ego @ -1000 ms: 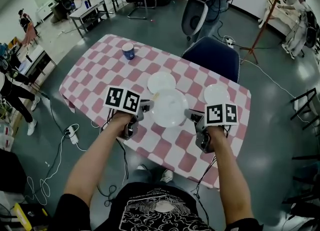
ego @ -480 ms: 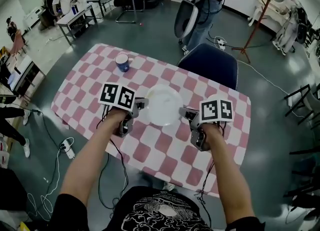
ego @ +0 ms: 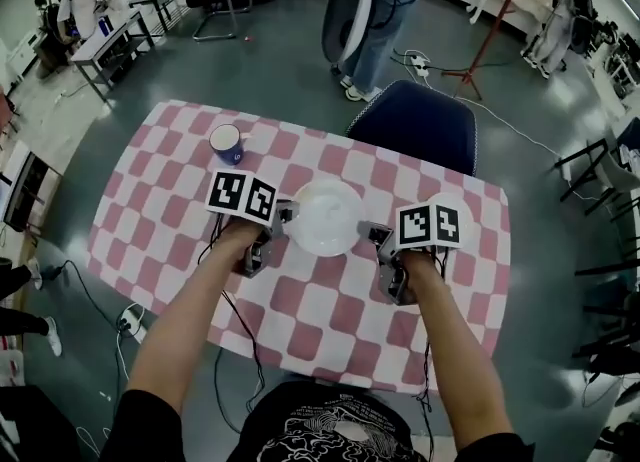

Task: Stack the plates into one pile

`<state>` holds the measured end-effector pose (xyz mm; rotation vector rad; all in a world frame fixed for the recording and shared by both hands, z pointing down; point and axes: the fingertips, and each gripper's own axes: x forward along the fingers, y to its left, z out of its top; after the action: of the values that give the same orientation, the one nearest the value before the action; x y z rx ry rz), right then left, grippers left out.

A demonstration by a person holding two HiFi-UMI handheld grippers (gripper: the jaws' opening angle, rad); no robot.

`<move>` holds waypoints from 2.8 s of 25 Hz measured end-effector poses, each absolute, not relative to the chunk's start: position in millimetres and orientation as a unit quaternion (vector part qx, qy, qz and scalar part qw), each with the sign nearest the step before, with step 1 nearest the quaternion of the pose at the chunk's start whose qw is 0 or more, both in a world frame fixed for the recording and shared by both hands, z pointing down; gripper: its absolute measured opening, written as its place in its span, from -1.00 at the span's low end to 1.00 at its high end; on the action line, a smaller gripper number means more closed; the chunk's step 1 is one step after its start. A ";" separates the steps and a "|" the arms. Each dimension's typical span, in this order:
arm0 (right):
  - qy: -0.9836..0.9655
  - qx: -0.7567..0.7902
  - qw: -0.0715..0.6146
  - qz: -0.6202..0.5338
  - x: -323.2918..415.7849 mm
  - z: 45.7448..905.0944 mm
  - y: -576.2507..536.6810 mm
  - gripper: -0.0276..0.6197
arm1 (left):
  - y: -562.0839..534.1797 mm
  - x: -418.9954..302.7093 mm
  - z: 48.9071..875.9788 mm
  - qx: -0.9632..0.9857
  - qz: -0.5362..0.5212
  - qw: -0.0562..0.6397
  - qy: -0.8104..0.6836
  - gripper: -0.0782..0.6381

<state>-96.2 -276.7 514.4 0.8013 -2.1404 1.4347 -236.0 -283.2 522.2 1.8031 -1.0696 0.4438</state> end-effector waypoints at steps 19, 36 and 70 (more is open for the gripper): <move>-0.709 0.380 0.265 0.532 -99.5 588.0 -295.3 -0.77 | -324.1 -237.4 594.0 0.745 0.242 0.491 -0.380 -0.61; -0.718 0.407 0.271 0.496 -96.7 590.8 -294.6 -0.50 | -321.2 -234.7 594.6 0.753 0.231 0.493 -0.371 -0.33; -0.758 0.522 0.161 0.357 79.1 470.7 -300.8 -0.15 | -336.8 -49.3 491.9 0.856 0.181 0.344 -0.341 -0.09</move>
<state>79.1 -300.8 470.7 1.4891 -2.1635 1.0195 -49.3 -336.8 491.9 2.2226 -0.8866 0.4691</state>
